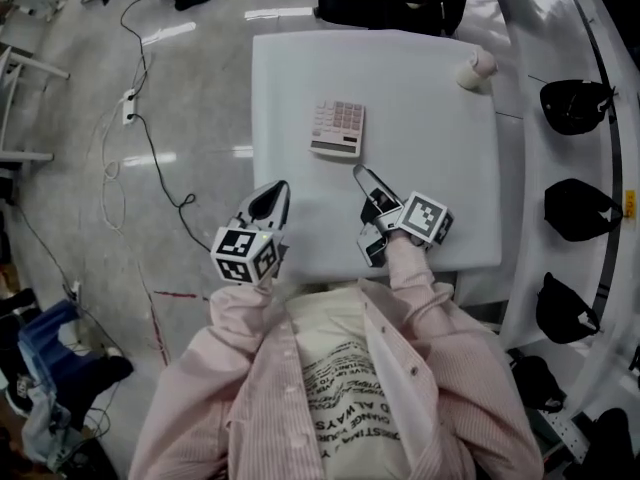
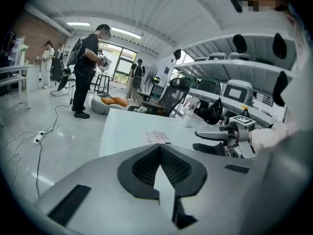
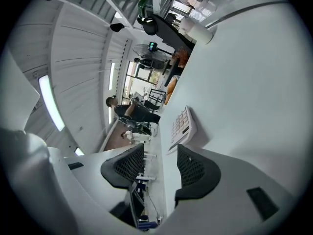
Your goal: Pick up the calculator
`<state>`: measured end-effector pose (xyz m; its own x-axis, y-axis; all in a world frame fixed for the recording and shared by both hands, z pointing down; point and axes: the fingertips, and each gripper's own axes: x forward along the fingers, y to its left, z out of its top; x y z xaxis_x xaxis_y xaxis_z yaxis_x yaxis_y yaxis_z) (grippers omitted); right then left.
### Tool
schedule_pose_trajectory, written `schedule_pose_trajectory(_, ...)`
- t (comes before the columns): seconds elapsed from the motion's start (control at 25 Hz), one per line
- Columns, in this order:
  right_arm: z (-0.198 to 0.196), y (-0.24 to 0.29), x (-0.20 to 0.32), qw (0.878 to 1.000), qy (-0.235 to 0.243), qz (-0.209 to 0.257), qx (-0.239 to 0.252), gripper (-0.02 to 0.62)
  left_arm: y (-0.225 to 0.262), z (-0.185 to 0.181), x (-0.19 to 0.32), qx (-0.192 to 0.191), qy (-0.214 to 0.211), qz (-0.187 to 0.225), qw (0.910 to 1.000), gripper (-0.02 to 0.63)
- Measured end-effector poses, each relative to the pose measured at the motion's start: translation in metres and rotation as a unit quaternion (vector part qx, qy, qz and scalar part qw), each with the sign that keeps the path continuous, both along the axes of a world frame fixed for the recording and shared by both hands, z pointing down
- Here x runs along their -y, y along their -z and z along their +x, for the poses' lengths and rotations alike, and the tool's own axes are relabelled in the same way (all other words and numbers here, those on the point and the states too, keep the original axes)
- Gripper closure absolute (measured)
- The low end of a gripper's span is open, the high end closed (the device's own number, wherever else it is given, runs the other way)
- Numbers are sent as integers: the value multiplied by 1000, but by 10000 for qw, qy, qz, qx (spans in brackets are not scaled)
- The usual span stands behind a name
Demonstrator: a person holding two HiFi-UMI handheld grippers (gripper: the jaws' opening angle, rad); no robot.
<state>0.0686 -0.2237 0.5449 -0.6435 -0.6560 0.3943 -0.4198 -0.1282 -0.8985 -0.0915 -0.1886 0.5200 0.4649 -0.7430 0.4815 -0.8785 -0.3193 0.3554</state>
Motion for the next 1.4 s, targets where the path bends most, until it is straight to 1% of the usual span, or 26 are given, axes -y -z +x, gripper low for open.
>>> schedule_pose_trajectory(0.08, -4, -10, 4, 9999, -24, -151, 82, 388, -7, 3, 4, 9, 2, -54, 10000, 604)
schedule_pose_trajectory(0.24, -8, -27, 14, 9993, -94, -308, 207, 388, -20, 9, 10, -7, 3, -149, 9999, 604)
schedule_pose_trajectory(0.36, -17, -32, 23, 9982, -91, -380, 454, 388, -29, 10, 14, -1, 12, -237, 9997, 604)
schedule_pose_trajectory(0.6, -20, -56, 37, 9947, -370, -745, 606, 388, -40, 12, 22, 29, -32, -366, 9993, 604)
schedule_pose_trajectory(0.76, -27, -62, 50, 9917, -533, -845, 812, 388, -44, 12, 32, 31, -95, -425, 9990, 604)
schedule_pose_trajectory(1.0, -31, -72, 60, 9869, -787, -1000, 986, 388, -50, 16, 44, 9, -255, -486, 9985, 604)
schedule_pose_trajectory(1.2, -35, -73, 68, 9845, -852, -970, 1186, 388, -56, 19, 47, -26, -341, -562, 9978, 604)
schedule_pose_trajectory(1.4, -33, -75, 68, 9803, -1019, -1087, 1294, 390, -60, 18, 47, -56, -367, -626, 9974, 604)
